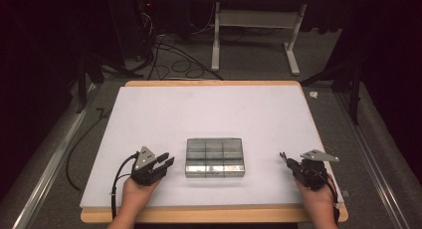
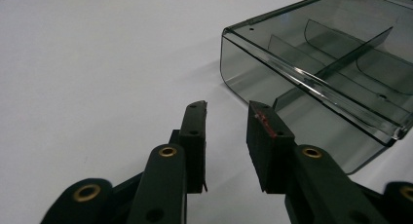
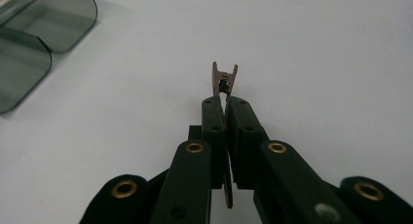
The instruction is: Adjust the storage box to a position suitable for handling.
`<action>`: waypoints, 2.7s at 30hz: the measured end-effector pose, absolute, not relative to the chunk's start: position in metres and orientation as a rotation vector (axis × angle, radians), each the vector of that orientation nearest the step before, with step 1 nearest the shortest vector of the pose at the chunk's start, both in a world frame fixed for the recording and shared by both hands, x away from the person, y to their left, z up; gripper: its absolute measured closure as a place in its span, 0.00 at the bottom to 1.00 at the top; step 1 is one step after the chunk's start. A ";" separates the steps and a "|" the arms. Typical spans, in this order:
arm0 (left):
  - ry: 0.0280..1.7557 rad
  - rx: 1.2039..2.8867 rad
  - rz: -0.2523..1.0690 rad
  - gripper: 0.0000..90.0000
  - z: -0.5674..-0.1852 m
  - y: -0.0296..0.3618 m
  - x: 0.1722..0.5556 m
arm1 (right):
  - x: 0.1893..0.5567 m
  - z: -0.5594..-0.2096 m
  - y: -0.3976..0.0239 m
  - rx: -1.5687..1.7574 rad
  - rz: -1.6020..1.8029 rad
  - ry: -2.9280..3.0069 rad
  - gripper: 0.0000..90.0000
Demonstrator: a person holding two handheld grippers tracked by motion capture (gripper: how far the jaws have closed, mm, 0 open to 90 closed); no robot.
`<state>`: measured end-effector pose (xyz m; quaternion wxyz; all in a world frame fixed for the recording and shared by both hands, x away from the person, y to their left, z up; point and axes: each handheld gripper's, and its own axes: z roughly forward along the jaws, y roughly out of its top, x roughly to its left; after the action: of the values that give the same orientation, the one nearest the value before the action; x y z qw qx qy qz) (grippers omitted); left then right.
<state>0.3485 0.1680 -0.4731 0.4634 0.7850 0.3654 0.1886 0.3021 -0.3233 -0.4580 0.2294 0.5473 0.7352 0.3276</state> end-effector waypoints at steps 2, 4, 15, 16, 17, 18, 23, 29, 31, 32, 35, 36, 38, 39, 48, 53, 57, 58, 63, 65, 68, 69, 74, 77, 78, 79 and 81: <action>0.899 1.931 0.462 0.77 -0.473 0.168 0.349 | 0.300 -0.459 -0.324 1.514 0.899 2.018 0.97; 0.901 1.930 0.459 0.77 -0.473 0.168 0.349 | 0.297 -0.462 -0.327 1.525 0.904 2.007 0.97; 0.899 1.939 0.463 0.77 -0.474 0.166 0.348 | 0.296 -0.472 -0.331 1.550 0.877 2.022 0.97; 0.899 1.939 0.465 0.77 -0.474 0.166 0.348 | 0.296 -0.473 -0.331 1.552 0.872 2.024 0.97; 0.900 1.938 0.467 0.77 -0.474 0.166 0.348 | 0.296 -0.473 -0.331 1.553 0.871 2.023 0.96; 0.902 1.938 0.465 0.77 -0.474 0.167 0.348 | 0.296 -0.473 -0.331 1.553 0.871 2.023 0.96; 0.907 1.949 0.464 0.79 -0.476 0.168 0.349 | 0.295 -0.473 -0.329 1.544 0.887 2.015 0.85; 0.928 1.974 0.424 0.94 -0.478 0.161 0.353 | 0.295 -0.462 -0.326 1.479 0.959 1.973 0.81; 0.947 1.982 0.411 0.98 -0.478 0.157 0.358 | 0.294 -0.459 -0.326 1.462 0.979 1.959 0.79; 0.947 1.982 0.411 0.98 -0.478 0.157 0.358 | 0.294 -0.459 -0.326 1.462 0.979 1.959 0.79; 0.967 2.041 0.388 0.99 -0.482 0.148 0.366 | 0.292 -0.455 -0.323 1.420 0.981 1.945 0.77; 0.967 2.041 0.388 0.99 -0.482 0.148 0.366 | 0.292 -0.455 -0.323 1.420 0.981 1.945 0.77; 0.980 2.051 0.357 1.00 -0.484 0.144 0.369 | 0.292 -0.455 -0.322 1.419 0.978 1.939 0.77; 0.976 2.061 0.359 1.00 -0.485 0.141 0.370 | 0.293 -0.455 -0.323 1.428 0.979 1.923 0.80; 0.943 2.072 0.343 1.00 -0.482 0.125 0.371 | 0.292 -0.453 -0.327 1.443 0.977 1.894 0.79; 0.951 2.068 0.359 1.00 -0.481 0.119 0.371 | 0.292 -0.452 -0.326 1.447 0.976 1.886 0.79; 0.943 2.071 0.353 1.00 -0.481 0.114 0.370 | 0.293 -0.453 -0.326 1.448 0.975 1.898 0.79; 0.934 2.074 0.351 1.00 -0.481 0.112 0.369 | 0.293 -0.454 -0.325 1.453 0.976 1.900 0.79; 0.911 2.066 0.344 1.00 -0.481 0.096 0.366 | 0.294 -0.455 -0.326 1.454 0.979 1.911 0.79; 0.897 2.080 0.341 1.00 -0.480 0.089 0.366 | 0.293 -0.454 -0.326 1.451 0.981 1.912 0.79; 0.877 2.086 0.335 1.00 -0.479 0.080 0.366 | 0.293 -0.454 -0.326 1.456 0.986 1.916 0.80; 0.862 2.092 0.333 1.00 -0.477 0.073 0.366 | 0.293 -0.455 -0.326 1.456 0.989 1.920 0.81; 0.833 2.101 0.329 1.00 -0.474 0.060 0.366 | 0.293 -0.454 -0.326 1.452 0.993 1.922 0.81; 0.805 2.112 0.320 1.00 -0.473 0.048 0.365 | 0.293 -0.454 -0.327 1.451 0.998 1.924 0.82; 0.805 2.112 0.320 1.00 -0.473 0.048 0.365 | 0.293 -0.454 -0.327 1.451 0.998 1.924 0.82; 0.801 2.113 0.320 1.00 -0.473 0.045 0.364 | 0.293 -0.454 -0.327 1.453 0.999 1.925 0.82; 0.796 2.113 0.316 1.00 -0.473 0.042 0.364 | 0.293 -0.454 -0.327 1.450 1.001 1.926 0.83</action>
<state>0.3635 0.0419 -0.4727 0.4177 0.8420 0.3173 0.1259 0.2926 -0.3270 -0.4537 0.2625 0.5359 0.7121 0.3699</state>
